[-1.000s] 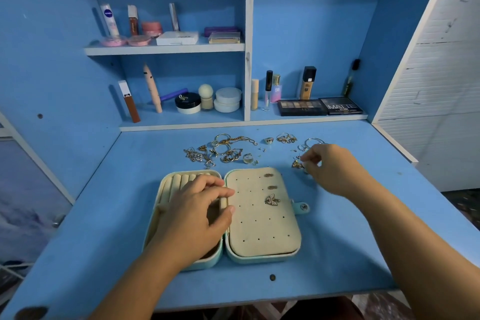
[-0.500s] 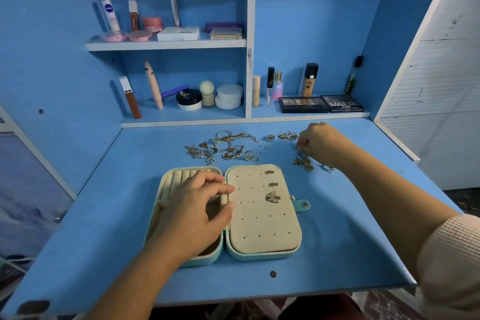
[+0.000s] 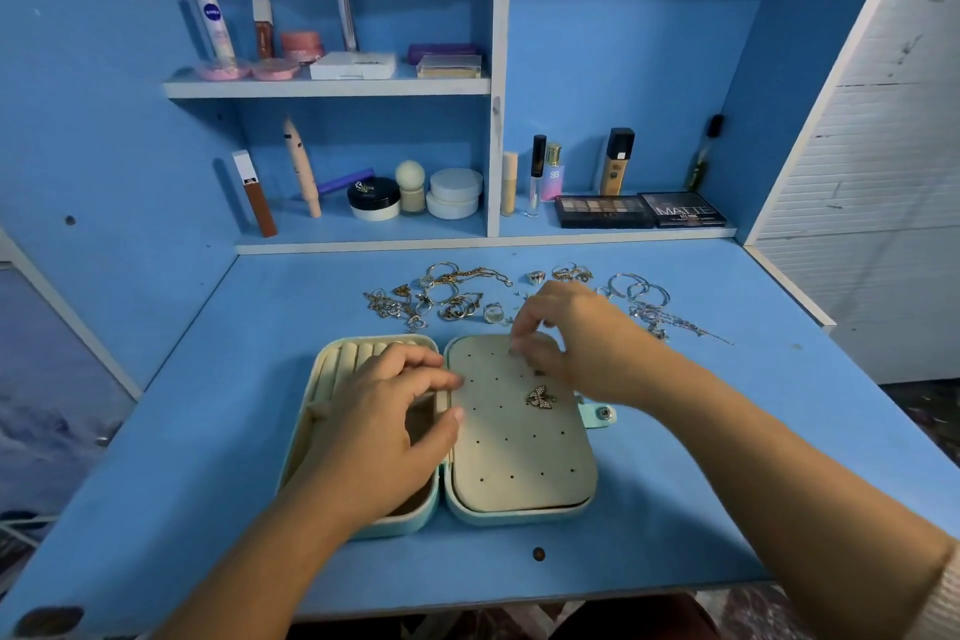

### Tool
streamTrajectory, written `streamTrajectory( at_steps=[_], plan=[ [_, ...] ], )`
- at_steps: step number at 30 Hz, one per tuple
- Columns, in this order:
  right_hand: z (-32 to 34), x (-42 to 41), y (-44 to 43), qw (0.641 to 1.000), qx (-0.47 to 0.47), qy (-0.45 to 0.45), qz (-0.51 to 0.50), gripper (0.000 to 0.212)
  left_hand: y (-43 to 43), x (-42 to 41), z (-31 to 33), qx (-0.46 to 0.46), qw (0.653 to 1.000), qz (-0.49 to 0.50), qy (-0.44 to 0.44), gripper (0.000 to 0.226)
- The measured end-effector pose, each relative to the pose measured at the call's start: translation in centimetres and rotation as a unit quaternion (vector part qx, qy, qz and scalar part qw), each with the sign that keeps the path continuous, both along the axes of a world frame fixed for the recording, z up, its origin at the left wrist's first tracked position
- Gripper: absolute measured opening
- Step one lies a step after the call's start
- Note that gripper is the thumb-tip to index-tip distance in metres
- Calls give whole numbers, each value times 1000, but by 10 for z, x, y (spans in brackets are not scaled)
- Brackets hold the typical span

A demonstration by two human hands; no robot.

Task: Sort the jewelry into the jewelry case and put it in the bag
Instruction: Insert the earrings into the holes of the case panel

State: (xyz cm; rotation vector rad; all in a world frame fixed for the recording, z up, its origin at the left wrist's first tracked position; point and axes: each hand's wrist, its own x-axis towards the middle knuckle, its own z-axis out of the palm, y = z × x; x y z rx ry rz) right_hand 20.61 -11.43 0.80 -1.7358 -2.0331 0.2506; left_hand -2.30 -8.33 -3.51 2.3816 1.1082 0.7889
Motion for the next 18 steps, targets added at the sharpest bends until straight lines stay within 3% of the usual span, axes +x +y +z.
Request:
streamTrajectory(
  at_steps=[5,10,13,18],
  plan=[
    [-16,-17,-18,999,14,12,32,7,-2,0,6,6,1000,-3,7,48],
    [-16,-17,-22,1000,4,15,21,15,-3,7,14,15,1000,-10,23,31],
    [-6,-8,-22,998,2,56,-23,23,-4,15,18,21,998,-12,50,30],
    [-7,9,-11,993,-64,38,-93,25,-3,26,17,18,996,-29,82,33]
  ],
)
